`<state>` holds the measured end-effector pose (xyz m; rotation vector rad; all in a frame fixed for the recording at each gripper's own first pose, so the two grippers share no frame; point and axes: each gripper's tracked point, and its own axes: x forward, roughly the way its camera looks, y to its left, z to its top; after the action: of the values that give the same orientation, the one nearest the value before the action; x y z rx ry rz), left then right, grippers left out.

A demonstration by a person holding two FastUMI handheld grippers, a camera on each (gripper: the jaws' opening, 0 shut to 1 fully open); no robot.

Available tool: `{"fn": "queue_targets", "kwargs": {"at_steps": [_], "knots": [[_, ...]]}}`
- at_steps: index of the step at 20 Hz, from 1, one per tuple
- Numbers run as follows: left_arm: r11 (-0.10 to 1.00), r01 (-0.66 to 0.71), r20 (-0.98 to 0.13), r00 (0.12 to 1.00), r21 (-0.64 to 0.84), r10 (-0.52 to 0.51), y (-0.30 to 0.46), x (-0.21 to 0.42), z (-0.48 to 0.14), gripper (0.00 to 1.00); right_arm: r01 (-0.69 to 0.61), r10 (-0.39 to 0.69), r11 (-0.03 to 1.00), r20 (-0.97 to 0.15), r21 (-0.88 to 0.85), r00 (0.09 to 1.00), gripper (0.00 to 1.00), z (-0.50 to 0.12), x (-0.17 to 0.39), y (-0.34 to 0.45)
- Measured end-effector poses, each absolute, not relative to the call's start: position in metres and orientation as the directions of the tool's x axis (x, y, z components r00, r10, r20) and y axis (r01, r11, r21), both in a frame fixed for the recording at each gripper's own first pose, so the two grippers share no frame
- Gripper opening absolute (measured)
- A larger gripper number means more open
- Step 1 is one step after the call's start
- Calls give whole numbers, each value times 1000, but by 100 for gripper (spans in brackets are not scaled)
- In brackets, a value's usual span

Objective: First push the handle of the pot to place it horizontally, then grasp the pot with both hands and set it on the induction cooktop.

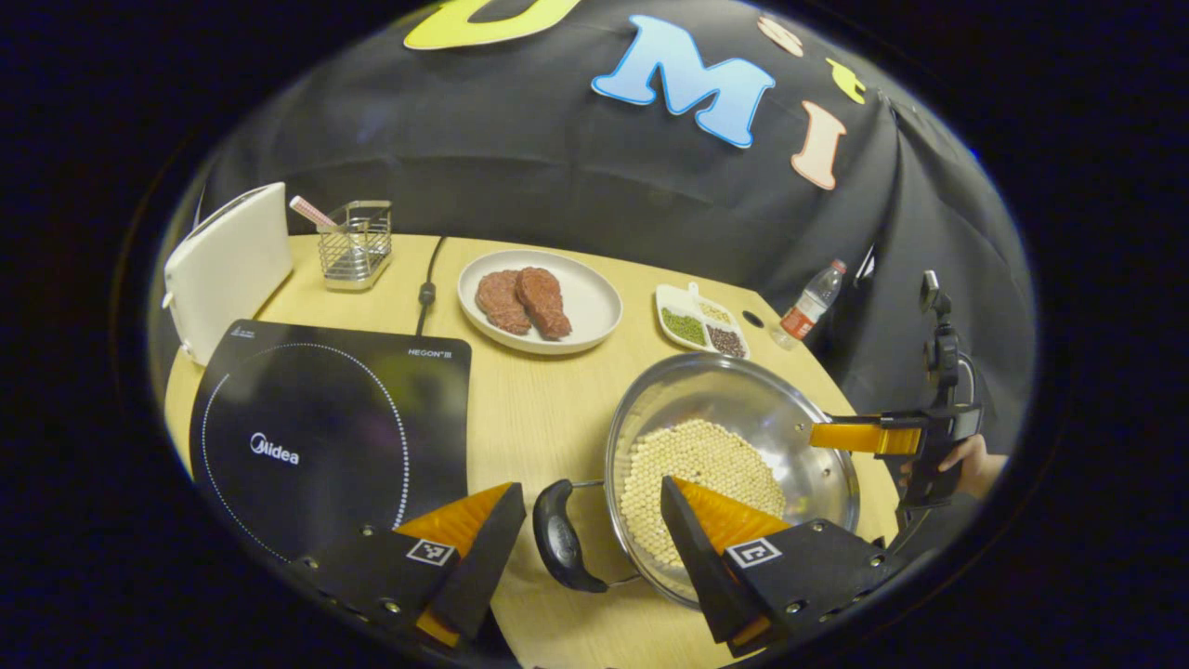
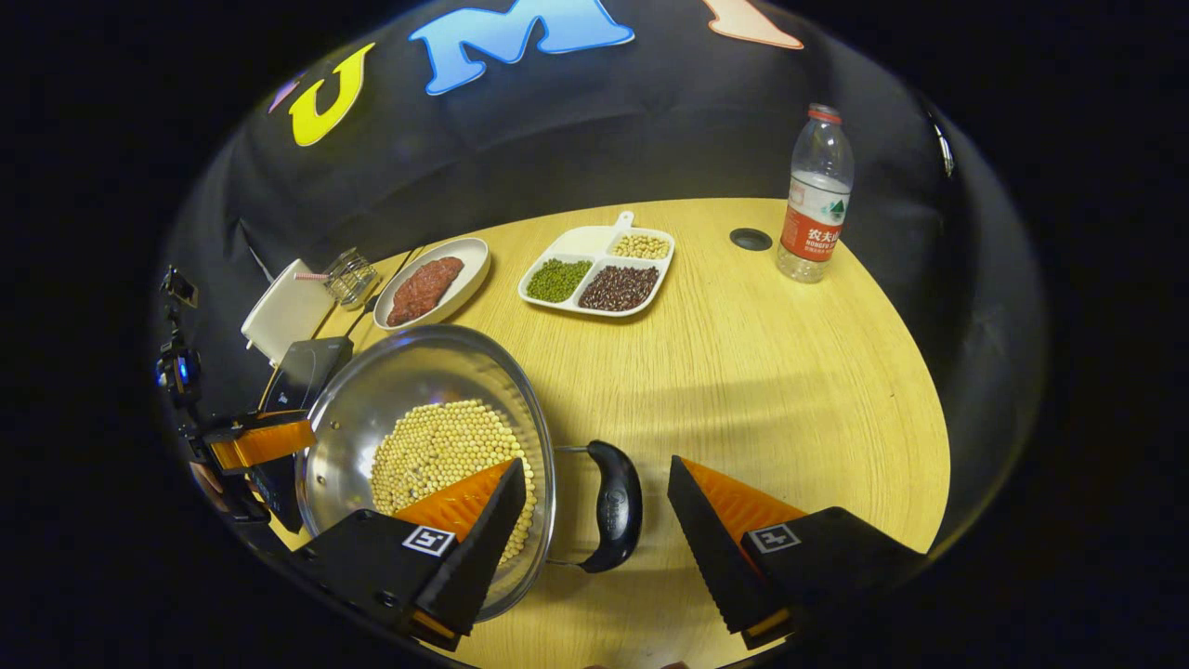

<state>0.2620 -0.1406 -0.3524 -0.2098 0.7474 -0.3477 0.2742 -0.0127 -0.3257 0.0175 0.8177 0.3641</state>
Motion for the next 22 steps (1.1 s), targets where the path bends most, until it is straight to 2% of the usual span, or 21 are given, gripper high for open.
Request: {"fn": "queue_targets", "kwargs": {"at_steps": [4, 6, 7, 8, 9, 10, 11, 13, 14, 15, 16, 18, 19, 20, 22], "knots": [[917, 243, -644, 655, -317, -397, -150, 268, -366, 87, -305, 325, 938, -720, 164, 613, 98, -340, 273, -12], [916, 258, -650, 646, -307, -400, -154, 271, -370, 90, -298, 329, 938, -722, 176, 608, 89, -346, 272, -11], [912, 268, -656, 634, -311, -410, -160, 269, -374, 90, -297, 330, 938, -724, 179, 606, 95, -350, 272, -10], [912, 271, -662, 627, -309, -411, -162, 268, -377, 87, -298, 331, 937, -725, 181, 604, 95, -352, 271, -10], [920, 268, -673, 627, -287, -393, -160, 269, -381, 90, -301, 338, 935, -723, 186, 603, 96, -352, 271, -9], [929, 260, -680, 632, -264, -371, -154, 273, -386, 90, -304, 343, 934, -721, 190, 603, 88, -353, 271, -7], [931, 249, -681, 635, -267, -364, -151, 274, -387, 75, -307, 346, 932, -719, 191, 603, 77, -354, 272, -5], [926, 232, -675, 635, -298, -376, -153, 273, -386, 65, -311, 356, 929, -717, 201, 599, 76, -354, 271, -1], [927, 232, -679, 631, -296, -374, -153, 273, -387, 65, -308, 348, 931, -718, 194, 603, 73, -356, 272, -1], [930, 232, -691, 623, -284, -367, -152, 271, -390, 65, -305, 343, 934, -718, 188, 606, 65, -355, 273, -4], [933, 226, -705, 611, -280, -359, -150, 269, -394, 65, -297, 338, 936, -722, 189, 604, 68, -355, 273, -3], [932, 214, -714, 600, -292, -361, -153, 268, -396, 60, -259, 314, 946, -744, 195, 589, 65, -358, 271, -6], [933, 205, -720, 594, -296, -359, -153, 268, -397, 62, -242, 310, 949, -750, 203, 585, 62, -356, 270, -6], [934, 201, -720, 595, -297, -357, -153, 269, -396, 58, -244, 311, 948, -754, 203, 579, 57, -359, 270, -5], [931, 192, -716, 597, -310, -362, -153, 268, -396, 59, -250, 308, 948, -755, 196, 578, 56, -359, 269, -6]]}}
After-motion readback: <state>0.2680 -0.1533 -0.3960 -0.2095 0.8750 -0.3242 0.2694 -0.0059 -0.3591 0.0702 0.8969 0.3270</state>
